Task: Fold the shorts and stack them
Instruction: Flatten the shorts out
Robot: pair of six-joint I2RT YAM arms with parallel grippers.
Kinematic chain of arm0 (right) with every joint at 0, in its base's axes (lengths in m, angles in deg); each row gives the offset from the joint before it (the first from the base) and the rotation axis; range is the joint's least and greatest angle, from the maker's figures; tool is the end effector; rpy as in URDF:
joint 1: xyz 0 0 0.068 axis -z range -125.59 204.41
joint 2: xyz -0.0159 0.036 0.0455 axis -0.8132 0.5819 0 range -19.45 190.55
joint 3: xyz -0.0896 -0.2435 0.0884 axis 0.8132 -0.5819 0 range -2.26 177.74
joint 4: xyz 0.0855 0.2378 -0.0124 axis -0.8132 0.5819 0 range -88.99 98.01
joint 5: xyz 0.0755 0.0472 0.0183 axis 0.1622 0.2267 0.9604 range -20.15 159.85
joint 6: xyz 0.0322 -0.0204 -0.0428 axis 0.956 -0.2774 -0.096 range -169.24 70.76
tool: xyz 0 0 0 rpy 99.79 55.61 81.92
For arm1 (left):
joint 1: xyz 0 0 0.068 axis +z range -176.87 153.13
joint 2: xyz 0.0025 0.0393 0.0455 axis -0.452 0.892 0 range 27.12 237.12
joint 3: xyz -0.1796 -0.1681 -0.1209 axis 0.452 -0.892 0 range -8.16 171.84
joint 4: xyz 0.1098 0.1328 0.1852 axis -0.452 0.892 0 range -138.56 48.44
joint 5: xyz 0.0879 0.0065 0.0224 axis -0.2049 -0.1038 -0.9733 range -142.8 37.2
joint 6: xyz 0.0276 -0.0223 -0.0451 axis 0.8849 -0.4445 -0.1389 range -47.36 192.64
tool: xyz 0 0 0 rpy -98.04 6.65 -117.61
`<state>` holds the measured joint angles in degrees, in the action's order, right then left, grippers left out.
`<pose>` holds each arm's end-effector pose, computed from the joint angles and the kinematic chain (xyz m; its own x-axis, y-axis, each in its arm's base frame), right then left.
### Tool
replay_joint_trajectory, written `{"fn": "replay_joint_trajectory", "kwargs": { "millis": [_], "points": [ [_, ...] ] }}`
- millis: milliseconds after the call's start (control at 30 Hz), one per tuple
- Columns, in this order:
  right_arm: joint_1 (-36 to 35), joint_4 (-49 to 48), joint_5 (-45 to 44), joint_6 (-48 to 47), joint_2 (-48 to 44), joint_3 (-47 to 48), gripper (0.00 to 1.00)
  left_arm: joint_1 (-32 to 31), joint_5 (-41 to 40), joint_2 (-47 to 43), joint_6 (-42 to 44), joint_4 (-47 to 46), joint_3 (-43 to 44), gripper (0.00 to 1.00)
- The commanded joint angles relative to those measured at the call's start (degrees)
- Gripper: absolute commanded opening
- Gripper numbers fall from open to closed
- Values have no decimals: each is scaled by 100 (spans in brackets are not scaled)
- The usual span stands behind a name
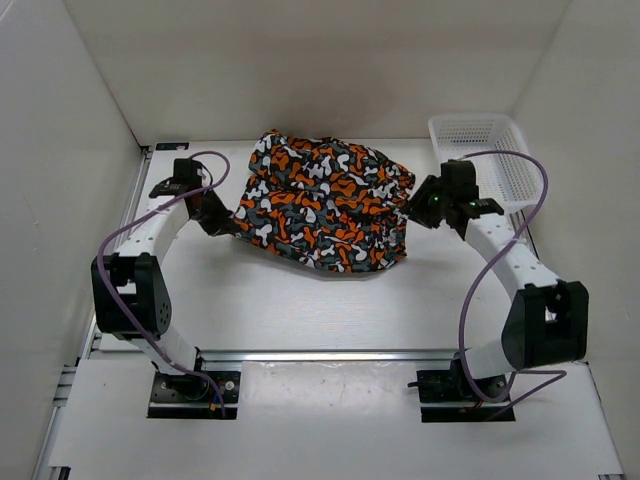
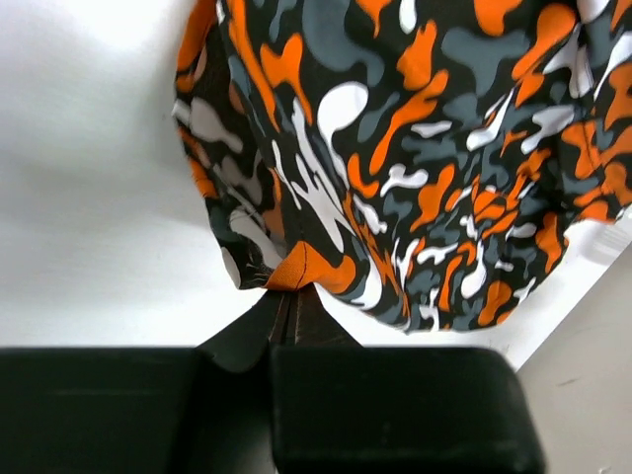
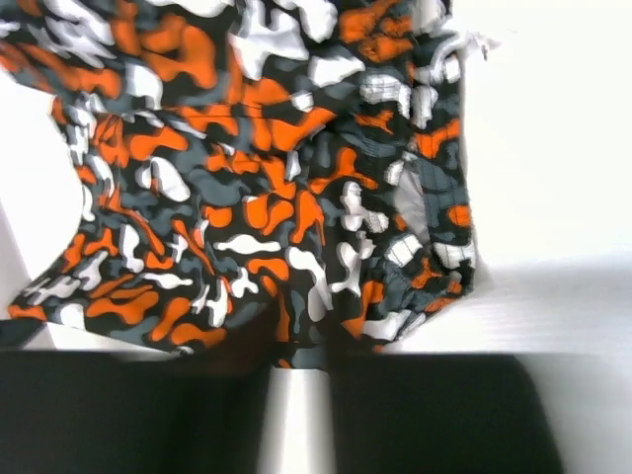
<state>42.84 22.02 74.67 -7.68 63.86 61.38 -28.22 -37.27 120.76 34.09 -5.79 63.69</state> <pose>0.3111 0.0672 0.2796 -0.6519 0.5413 -0.5311 0.2275 0.8077 0.5440 0.3264 -0.0185 0.2442 -0.7918 -0.5820 -0.1853 -0.4550 0.7645 -0.4568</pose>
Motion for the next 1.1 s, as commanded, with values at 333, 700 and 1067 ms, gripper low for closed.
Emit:
{"fn": "replay_joint_trajectory", "kwargs": {
  "millis": [333, 700, 1067],
  "points": [
    [-38, -387, 371, 528, 396, -1415, 79, 3, 55, -567, 189, 206, -523, 10],
    [-91, -353, -112, 336, 1311, -502, 1, 3, 170, -689, 189, 267, -576, 10],
    [287, 604, -394, -455, -716, 299, 1, 178, 47, -830, 559, 1137, 935, 10]
  ]
}}
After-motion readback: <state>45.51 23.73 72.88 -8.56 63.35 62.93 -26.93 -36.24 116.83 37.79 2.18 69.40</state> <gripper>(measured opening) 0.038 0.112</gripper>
